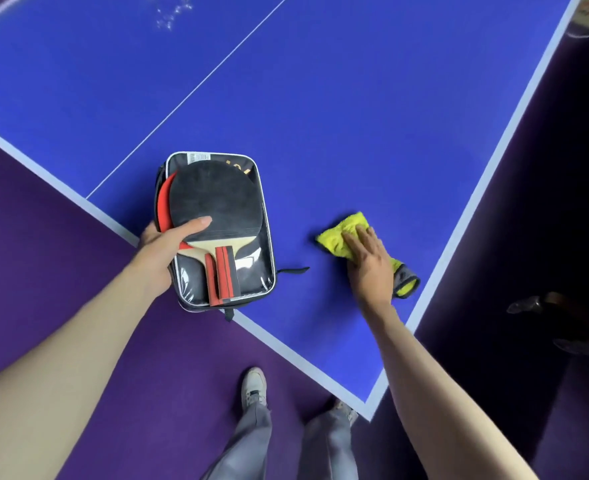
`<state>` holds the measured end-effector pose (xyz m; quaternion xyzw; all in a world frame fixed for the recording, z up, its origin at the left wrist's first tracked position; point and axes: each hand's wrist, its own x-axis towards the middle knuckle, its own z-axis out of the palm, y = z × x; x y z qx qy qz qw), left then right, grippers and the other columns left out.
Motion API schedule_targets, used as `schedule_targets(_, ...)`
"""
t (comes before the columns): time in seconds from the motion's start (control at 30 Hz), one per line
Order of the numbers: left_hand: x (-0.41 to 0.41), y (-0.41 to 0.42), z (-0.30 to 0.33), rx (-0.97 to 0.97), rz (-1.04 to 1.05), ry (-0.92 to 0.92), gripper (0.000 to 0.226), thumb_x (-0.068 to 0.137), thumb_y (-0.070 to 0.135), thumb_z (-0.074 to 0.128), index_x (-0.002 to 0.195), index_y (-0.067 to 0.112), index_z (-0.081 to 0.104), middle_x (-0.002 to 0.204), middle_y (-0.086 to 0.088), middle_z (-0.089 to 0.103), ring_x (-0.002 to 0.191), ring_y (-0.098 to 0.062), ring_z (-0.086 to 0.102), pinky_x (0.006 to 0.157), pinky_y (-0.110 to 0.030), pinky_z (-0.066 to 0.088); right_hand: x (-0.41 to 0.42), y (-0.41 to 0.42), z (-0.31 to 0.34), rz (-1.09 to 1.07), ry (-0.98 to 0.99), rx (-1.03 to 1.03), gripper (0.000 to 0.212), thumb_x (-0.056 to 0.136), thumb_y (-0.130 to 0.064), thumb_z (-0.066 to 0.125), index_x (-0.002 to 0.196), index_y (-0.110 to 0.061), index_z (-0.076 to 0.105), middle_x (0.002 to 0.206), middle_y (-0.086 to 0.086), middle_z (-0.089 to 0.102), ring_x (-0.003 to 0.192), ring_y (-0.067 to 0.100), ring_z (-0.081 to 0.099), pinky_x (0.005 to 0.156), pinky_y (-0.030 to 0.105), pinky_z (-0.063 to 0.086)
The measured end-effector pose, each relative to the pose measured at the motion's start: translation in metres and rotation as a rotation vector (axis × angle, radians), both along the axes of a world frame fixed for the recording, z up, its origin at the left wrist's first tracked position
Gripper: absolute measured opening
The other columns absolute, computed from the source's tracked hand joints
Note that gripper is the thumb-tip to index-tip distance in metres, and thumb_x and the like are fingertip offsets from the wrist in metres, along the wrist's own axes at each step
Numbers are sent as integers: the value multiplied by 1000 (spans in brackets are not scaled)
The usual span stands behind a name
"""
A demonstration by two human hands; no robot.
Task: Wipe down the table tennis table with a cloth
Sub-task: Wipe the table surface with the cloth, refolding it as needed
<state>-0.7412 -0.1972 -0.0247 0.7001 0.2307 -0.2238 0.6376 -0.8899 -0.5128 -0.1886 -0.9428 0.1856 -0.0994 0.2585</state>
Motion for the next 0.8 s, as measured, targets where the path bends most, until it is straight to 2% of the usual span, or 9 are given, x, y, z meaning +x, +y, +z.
schedule_targets(0.1,-1,15,-4,-2,87,3,68,67,20,94,128,24,65,108,-2,78,90,-22,77,71,-38,61,48,1,1,-241,-5,42,68,77,15,51,136,-16,68,153,16,54,144,39,46,117,49,41)
schedule_targets(0.17,-1,21,-3,-2,117,-5,69,68,20,94,129,24,62,109,-1,77,88,-20,77,68,-35,60,45,29,3,-244,-31,31,70,75,15,52,135,-16,69,152,16,54,143,38,48,117,46,42)
schedule_targets(0.27,2,24,4,-10,128,-10,59,70,18,92,121,26,62,107,0,77,87,-19,77,65,-33,60,-6,92,1,22,-49,10,71,75,9,61,139,-19,66,155,10,53,146,33,46,119,45,40)
schedule_targets(0.37,6,24,11,-10,109,-9,61,69,19,93,121,26,63,107,-1,77,86,-19,77,66,-34,60,-71,144,1,309,15,-39,69,78,0,70,142,-25,63,159,3,49,150,27,41,119,44,38)
schedule_targets(0.5,12,19,15,17,68,-11,60,65,21,95,117,26,66,105,-1,78,91,-24,77,77,-42,62,-84,117,1,526,56,-167,71,82,-6,59,149,-30,55,163,-2,43,152,22,38,123,43,31)
schedule_targets(0.57,14,17,13,40,48,-19,59,62,23,96,113,26,68,102,-1,79,91,-25,77,84,-47,61,-62,77,1,453,47,-190,70,81,-4,52,147,-28,58,161,1,46,148,27,45,122,45,30)
schedule_targets(0.63,16,17,9,46,36,-21,58,61,23,97,112,25,69,101,-1,79,90,-25,77,86,-48,61,-30,27,-1,252,31,-130,67,84,3,54,145,-23,61,157,8,50,144,33,49,119,50,35)
schedule_targets(0.7,15,17,4,54,20,-29,58,62,22,97,113,24,69,101,-1,79,91,-24,77,88,-48,60,0,-20,0,71,73,-81,69,83,7,61,145,-22,60,158,11,49,146,35,45,117,53,39)
schedule_targets(0.8,8,17,-4,54,19,-38,57,62,20,97,112,23,70,102,-1,79,93,-24,77,90,-47,60,26,-57,6,-100,142,-16,72,83,10,51,148,-21,57,163,13,42,152,35,35,123,49,31)
